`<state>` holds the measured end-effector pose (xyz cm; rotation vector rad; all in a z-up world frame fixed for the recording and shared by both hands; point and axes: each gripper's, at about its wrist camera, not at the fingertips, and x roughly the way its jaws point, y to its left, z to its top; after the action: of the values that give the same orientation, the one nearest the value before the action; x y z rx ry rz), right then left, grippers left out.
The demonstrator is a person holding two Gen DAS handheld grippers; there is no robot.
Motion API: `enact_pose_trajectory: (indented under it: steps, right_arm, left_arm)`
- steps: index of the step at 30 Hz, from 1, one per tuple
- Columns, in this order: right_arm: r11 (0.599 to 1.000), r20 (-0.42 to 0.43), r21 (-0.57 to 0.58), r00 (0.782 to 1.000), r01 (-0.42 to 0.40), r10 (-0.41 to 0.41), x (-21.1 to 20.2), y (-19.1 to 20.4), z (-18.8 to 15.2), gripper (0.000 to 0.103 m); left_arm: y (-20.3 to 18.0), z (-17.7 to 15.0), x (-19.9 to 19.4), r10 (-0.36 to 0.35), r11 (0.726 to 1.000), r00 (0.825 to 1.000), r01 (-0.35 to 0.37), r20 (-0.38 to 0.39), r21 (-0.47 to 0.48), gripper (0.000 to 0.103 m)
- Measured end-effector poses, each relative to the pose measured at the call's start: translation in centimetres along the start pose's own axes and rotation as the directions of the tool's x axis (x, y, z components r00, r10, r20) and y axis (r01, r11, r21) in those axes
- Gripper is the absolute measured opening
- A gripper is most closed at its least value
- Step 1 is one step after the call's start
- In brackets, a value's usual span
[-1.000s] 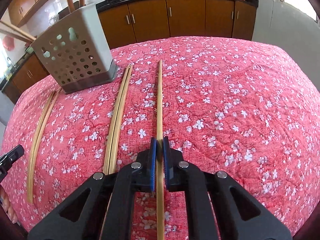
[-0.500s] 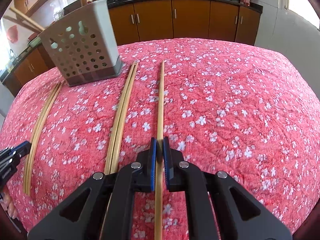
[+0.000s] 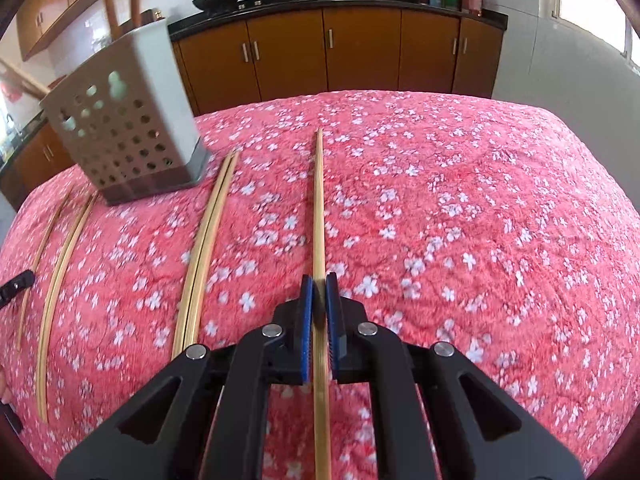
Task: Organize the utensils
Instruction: 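Grasp a third chopstick with the right gripper while the left gripper grasps one, then hold the grasped chopsticks in both grippers above the tablecloth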
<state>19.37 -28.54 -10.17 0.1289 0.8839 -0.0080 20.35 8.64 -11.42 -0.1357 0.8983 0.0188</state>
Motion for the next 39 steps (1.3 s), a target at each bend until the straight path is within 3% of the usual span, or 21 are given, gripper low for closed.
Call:
enact_pose_trajectory:
  steps: [39]
  right_arm:
    - [1.000,0.012,-0.009,1.000,0.006,-0.006,0.08,0.05,-0.02,0.008]
  left_arm:
    - [0.24,-0.09,-0.13,-0.024,1.000,1.000,0.024,0.009,-0.019,0.011]
